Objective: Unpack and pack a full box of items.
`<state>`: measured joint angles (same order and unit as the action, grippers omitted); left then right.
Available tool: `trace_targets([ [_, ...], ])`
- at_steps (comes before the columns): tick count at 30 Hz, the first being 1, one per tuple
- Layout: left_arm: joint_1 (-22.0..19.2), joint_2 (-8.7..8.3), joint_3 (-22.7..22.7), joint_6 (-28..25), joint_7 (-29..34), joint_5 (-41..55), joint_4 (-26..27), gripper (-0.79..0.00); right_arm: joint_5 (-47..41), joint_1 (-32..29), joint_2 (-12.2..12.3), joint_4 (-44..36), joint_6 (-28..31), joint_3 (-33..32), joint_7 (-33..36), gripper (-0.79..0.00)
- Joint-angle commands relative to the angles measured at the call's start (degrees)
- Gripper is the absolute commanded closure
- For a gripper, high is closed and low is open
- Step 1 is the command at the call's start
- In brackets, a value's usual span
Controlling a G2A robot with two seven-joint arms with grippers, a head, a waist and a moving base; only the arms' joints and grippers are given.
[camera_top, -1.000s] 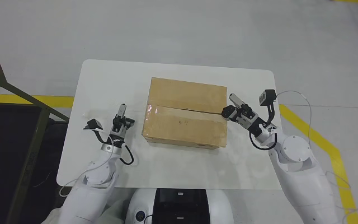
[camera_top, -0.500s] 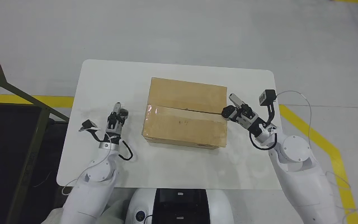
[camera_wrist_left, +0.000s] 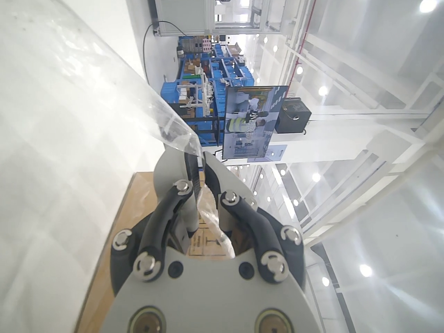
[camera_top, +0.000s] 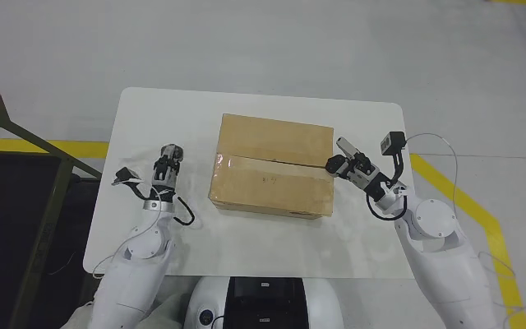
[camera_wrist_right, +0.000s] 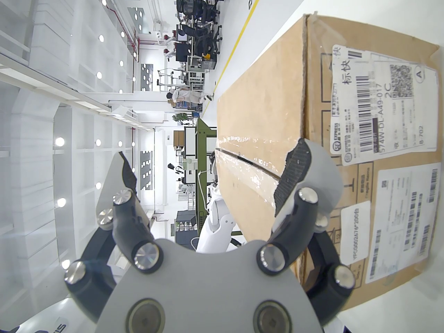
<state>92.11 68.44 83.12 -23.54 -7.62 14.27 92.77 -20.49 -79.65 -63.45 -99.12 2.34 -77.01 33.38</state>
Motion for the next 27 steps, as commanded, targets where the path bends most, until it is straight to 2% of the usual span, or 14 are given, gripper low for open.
trace_targets([
  [1, -0.08, 0.12, 0.02, -0.42, -0.10, -0.20, 1.35, -0.139, 0.00, 0.00, 0.00, 0.00, 0.00, 0.00, 0.00, -0.785],
  [6, -0.50, 0.49, -0.42, -0.91, 0.22, -1.27, 5.78, -0.191, 0.00, 0.00, 0.00, 0.00, 0.00, 0.00, 0.00, -0.785],
  [10, -1.00, 0.71, -1.22, -0.36, 0.91, -3.20, 8.52, -0.296, 0.00, 0.00, 0.00, 0.00, 0.00, 0.00, 0.00, -0.785],
  [23, -1.37, 1.70, -7.00, 0.66, 4.29, -8.65, 15.70, -0.354, 0.00, 0.00, 0.00, 0.00, 0.00, 0.00, 0.00, -0.785],
  [27, -1.08, 2.02, -8.88, 0.79, 4.55, -10.28, 16.47, -0.379, 0.00, 0.00, 0.00, 0.00, 0.00, 0.00, 0.00, -0.785],
])
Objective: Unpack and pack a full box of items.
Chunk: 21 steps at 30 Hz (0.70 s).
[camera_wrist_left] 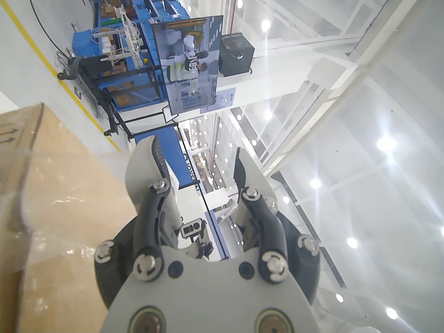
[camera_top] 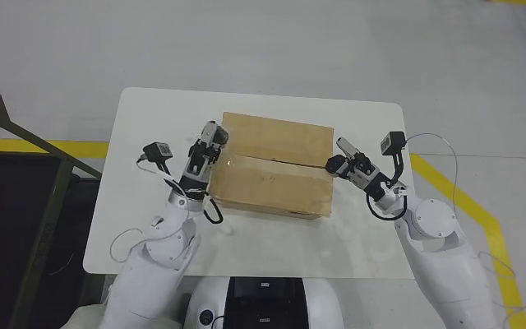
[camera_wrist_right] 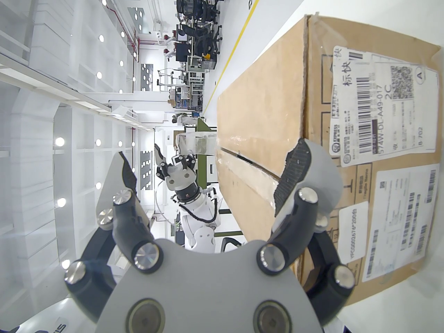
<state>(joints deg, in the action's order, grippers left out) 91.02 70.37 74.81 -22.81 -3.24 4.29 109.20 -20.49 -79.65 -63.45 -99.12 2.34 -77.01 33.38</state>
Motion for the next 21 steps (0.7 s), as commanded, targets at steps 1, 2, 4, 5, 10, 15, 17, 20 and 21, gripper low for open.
trace_targets([
  [1, -0.02, 0.16, -1.00, 0.11, 0.29, -0.47, -0.01, -0.382, 0.00, 0.00, 0.00, 0.00, 0.00, 0.00, 0.00, -0.785],
  [2, -0.07, 0.24, -1.48, 0.20, 0.48, -0.67, -0.12, -0.385, 0.00, 0.00, 0.00, 0.00, 0.00, 0.00, 0.00, -0.785],
  [4, -0.15, 0.37, -2.23, 0.32, 0.80, -1.05, -0.39, -0.391, 0.00, 0.00, 0.00, 0.00, 0.00, 0.00, 0.00, -0.785],
  [5, -0.18, 0.45, -2.67, 0.33, 0.95, -1.20, -0.58, -0.391, 0.00, 0.00, 0.00, 0.00, 0.00, 0.00, 0.00, -0.785],
  [10, -0.39, 0.78, -4.86, -0.48, 2.34, -2.33, -1.34, -0.514, 0.00, 0.00, 0.00, 0.00, 0.00, 0.00, 0.00, -0.785],
  [15, -1.00, 1.17, -7.24, -1.82, 3.30, -4.20, -2.12, -0.785, 0.00, 0.00, 0.00, 0.00, 0.00, 0.00, 0.00, -0.785],
  [17, -1.23, 1.33, -8.18, -2.19, 3.60, -4.92, -2.59, -0.785, 0.00, 0.00, 0.00, 0.00, 0.00, 0.00, 0.00, -0.785],
  [20, -1.52, 1.54, -9.50, -2.44, 4.28, -5.59, -3.45, -0.785, 0.00, 0.00, 0.00, 0.00, 0.00, 0.00, 0.00, -0.785],
  [21, -1.67, 1.60, -9.85, -2.55, 4.58, -5.91, -3.76, -0.785, 0.00, 0.00, 0.00, 0.00, 0.00, 0.00, 0.00, -0.785],
])
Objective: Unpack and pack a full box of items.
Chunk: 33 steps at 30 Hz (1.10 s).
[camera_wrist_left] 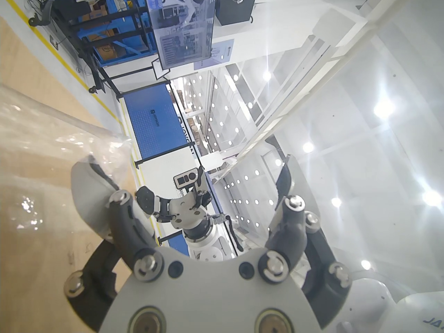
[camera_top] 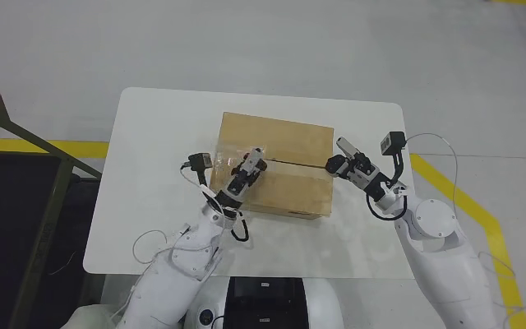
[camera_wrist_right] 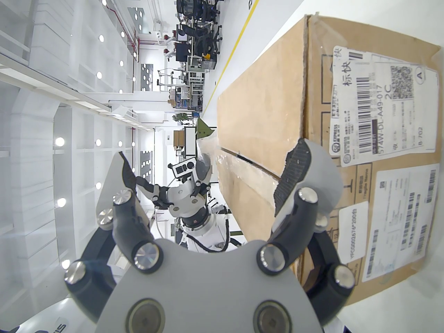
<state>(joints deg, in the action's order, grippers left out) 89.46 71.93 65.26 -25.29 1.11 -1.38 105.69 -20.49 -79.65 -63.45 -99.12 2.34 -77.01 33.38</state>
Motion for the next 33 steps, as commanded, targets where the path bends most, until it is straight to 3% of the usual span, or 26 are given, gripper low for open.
trace_targets([
  [1, -0.22, 0.10, -0.70, -0.18, 0.58, -0.56, -0.59, -0.785, 0.00, 0.00, 0.00, 0.00, 0.00, 0.00, 0.00, -0.785],
  [9, -1.03, 0.42, -3.24, -3.86, 3.70, -2.32, -1.21, -0.785, 0.00, 0.00, 0.00, 0.00, 0.00, 0.00, 0.00, -0.785],
  [15, -1.01, 0.27, -2.55, -8.93, 5.11, -3.70, -1.56, -0.785, 0.00, 0.00, 0.00, 0.00, 0.00, 0.00, 0.00, -0.785],
  [21, 1.07, -0.55, 3.64, -9.74, 5.17, -1.60, -0.32, -0.785, 0.00, 0.00, 0.00, 0.00, 0.00, 0.00, 0.00, -0.785],
  [29, 6.26, -1.90, 14.09, -9.11, 6.61, 0.48, 5.20, -0.785, 0.00, 0.00, 0.00, 0.00, 0.00, 0.00, 0.00, -0.785],
  [33, 6.69, -2.27, 18.57, -7.84, 6.61, 2.15, 4.30, -0.785, 0.00, 0.00, 0.00, 0.00, 0.00, 0.00, 0.00, -0.785],
])
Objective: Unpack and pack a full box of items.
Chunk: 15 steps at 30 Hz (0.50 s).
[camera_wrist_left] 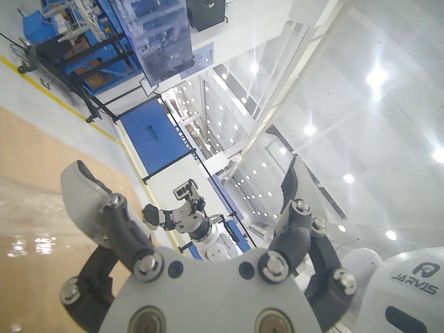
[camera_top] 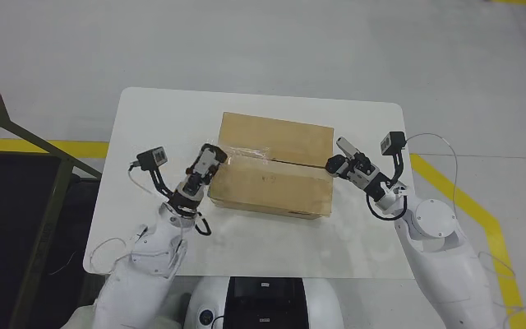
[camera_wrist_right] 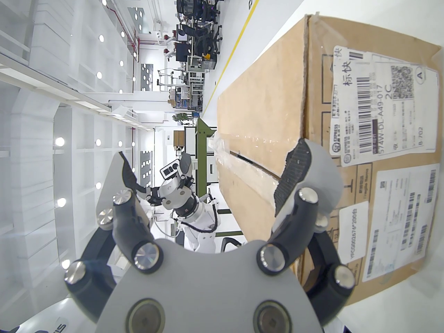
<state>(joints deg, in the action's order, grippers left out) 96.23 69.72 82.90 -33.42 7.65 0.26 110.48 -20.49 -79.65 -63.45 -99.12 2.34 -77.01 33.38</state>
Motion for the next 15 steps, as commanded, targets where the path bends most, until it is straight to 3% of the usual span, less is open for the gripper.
trace_targets([
  [1, -0.18, -0.14, 1.88, 0.68, 0.20, 1.15, -1.20, -0.785, 0.00, 0.00, 0.00, 0.00, 0.00, 0.00, 0.00, -0.785],
  [4, -0.67, -0.29, 3.42, 3.13, 2.31, 8.44, -3.18, -0.785, 0.00, 0.00, 0.00, 0.00, 0.00, 0.00, 0.00, -0.785],
  [8, -4.29, -0.75, 7.06, 6.42, 7.67, 18.52, -9.20, -0.785, 0.00, 0.00, 0.00, 0.00, 0.00, 0.00, 0.00, -0.785],
  [15, -9.13, -1.54, 14.04, 7.81, 10.34, 21.19, -17.52, -0.785, 0.00, 0.00, 0.00, 0.00, 0.00, 0.00, 0.00, -0.785],
])
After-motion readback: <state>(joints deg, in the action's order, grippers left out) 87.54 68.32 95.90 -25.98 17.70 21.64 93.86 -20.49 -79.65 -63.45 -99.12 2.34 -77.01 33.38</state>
